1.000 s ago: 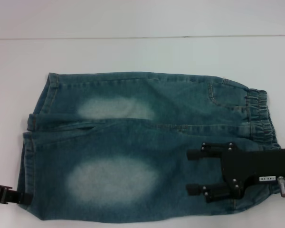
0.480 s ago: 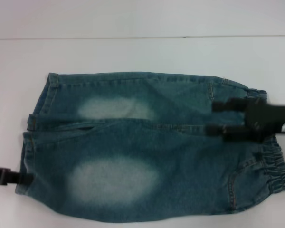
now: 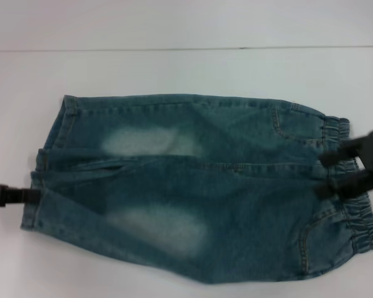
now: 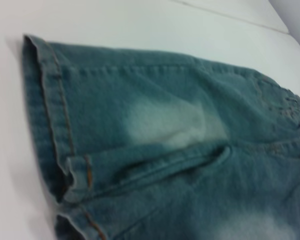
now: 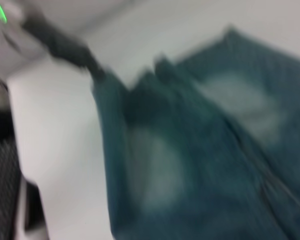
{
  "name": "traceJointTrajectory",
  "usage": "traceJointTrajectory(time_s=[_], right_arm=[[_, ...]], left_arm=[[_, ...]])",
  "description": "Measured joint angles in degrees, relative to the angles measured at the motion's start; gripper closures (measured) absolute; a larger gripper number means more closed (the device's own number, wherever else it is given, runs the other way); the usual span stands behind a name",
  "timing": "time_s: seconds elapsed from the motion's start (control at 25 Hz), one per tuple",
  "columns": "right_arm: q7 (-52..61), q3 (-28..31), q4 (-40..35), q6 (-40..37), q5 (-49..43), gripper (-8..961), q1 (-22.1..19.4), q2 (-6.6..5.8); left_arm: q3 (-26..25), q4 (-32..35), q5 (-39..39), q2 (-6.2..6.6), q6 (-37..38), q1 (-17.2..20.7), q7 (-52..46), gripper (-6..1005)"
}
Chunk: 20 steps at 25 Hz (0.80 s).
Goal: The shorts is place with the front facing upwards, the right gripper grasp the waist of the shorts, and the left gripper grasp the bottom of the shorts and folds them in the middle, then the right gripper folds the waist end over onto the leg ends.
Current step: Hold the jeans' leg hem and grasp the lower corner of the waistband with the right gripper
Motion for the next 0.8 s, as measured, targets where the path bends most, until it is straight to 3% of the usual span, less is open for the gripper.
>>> traceJointTrajectory(time_s=[0.28, 0.8], right_arm=[[0.24, -6.70, -2.16, 0.20, -18.99, 93, 1.54, 0.88], [1.25, -9.77, -0.40, 1.21, -29.46, 121, 2.46, 1.52]], left_arm=[[-0.62, -1.93, -0.30, 0.42, -2.59, -1.52, 1.02, 951], [-0.71, -2.05, -2.12, 0.20, -3.30, -1.95, 0.89, 949]])
